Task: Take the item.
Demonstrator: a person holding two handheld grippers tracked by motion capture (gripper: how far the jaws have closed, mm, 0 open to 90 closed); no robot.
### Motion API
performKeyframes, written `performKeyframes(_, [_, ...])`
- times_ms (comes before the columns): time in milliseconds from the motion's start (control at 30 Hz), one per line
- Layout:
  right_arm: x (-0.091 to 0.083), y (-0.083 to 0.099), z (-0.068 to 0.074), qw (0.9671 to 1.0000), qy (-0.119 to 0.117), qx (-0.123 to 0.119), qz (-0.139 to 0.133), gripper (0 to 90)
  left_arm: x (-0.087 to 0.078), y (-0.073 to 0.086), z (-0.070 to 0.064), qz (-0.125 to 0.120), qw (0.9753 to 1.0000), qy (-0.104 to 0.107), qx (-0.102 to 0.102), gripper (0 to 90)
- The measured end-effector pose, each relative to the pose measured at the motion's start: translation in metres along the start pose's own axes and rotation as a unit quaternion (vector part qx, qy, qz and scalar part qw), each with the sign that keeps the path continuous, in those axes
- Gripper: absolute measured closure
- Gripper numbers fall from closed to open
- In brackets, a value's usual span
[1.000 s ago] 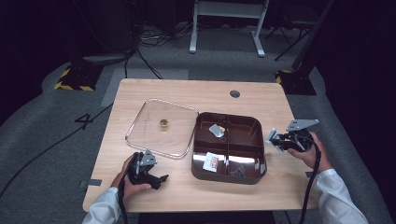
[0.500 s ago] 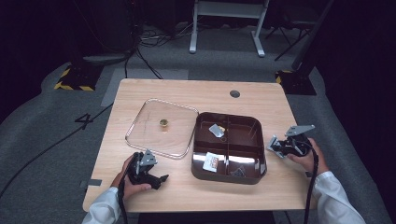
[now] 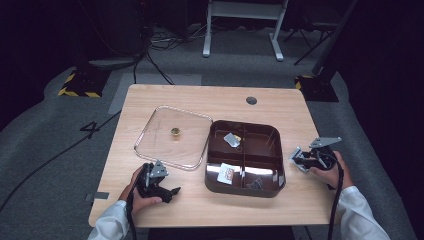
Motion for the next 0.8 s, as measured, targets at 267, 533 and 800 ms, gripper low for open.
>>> performKeyframes(267, [-0.003, 0.004, -0.003, 0.9999, 0.006, 0.008, -0.012, 46.5, 0.000, 0.000, 0.000, 0.000, 1.0000, 0.000, -0.001, 6.7])
performKeyframes(533, [-0.016, 0.000, -0.001, 0.9985, 0.018, 0.011, -0.050, 26.8, 0.000, 0.000, 0.000, 0.000, 1.0000, 0.001, -0.001, 6.7])
performKeyframes(800, [-0.027, -0.002, 0.006, 0.9971, 0.026, 0.006, -0.071, 25.2, 0.000, 0.000, 0.000, 0.000, 1.0000, 0.001, -0.001, 6.7])
Point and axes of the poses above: each handheld gripper's, and its own axes: x roughly forward along the jaws, y roughly out of its underside, z roughly to its left, the point moved 7 cm from there along x, roughly forward along the jaws, and after that the axes turned 12 degrees about -y, right-handed, at the moved point
